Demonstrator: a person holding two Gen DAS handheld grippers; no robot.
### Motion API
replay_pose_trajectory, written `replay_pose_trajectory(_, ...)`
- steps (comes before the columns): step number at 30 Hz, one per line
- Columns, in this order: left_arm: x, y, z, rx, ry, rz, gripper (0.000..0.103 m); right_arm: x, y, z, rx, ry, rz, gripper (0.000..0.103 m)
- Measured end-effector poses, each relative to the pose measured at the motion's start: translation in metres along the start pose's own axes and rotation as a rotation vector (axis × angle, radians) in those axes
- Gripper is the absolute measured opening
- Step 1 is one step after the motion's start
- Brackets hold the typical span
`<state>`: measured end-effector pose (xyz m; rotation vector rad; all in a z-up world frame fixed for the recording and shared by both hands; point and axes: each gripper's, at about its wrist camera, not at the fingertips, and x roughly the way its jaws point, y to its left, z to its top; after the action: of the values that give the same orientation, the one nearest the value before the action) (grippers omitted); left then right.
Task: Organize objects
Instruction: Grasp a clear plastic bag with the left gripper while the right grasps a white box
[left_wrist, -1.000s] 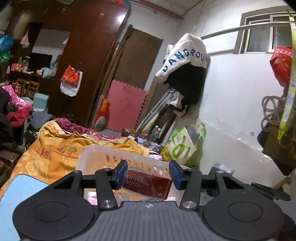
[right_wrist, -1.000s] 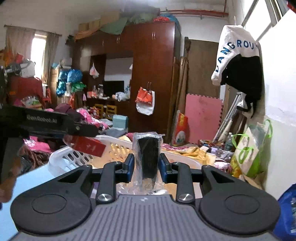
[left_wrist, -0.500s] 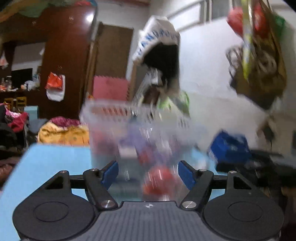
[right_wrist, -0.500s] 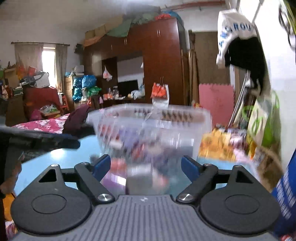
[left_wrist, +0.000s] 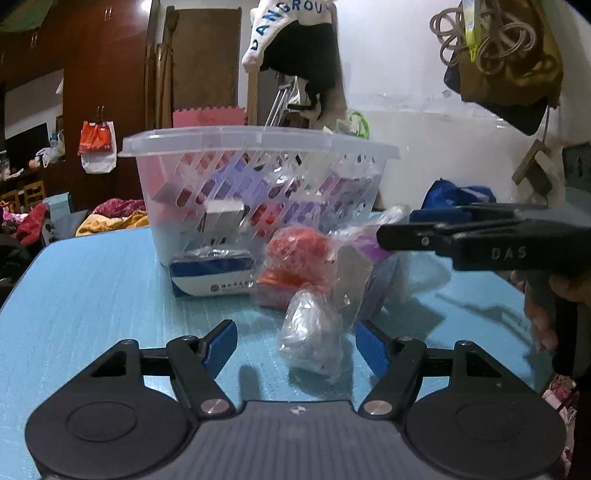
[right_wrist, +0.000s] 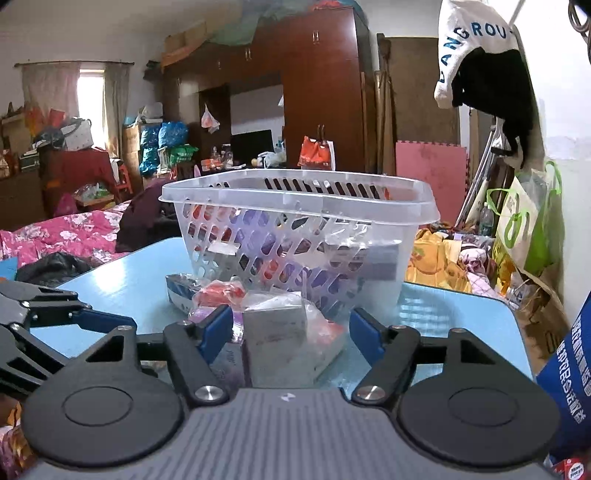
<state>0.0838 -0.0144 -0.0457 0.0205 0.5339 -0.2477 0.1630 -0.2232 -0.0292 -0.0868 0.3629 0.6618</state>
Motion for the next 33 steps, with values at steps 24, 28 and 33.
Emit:
replay_pose_trajectory(24,0.024,-0.028,0.003,0.084,0.051,0.074,0.047,-0.025,-0.016,-0.007,0.108,-0.045,0.05,0.04)
replay_pose_trajectory(28,0.012,-0.029,-0.001,0.096,-0.018,0.11,0.047,-0.037,-0.012,-0.008,0.101,-0.08,0.046,0.04)
replay_pose_trajectory(33,-0.012,-0.018,-0.003,0.041,-0.106,0.098,0.047,-0.045,-0.01,-0.007,0.107,-0.117,0.06,0.04)
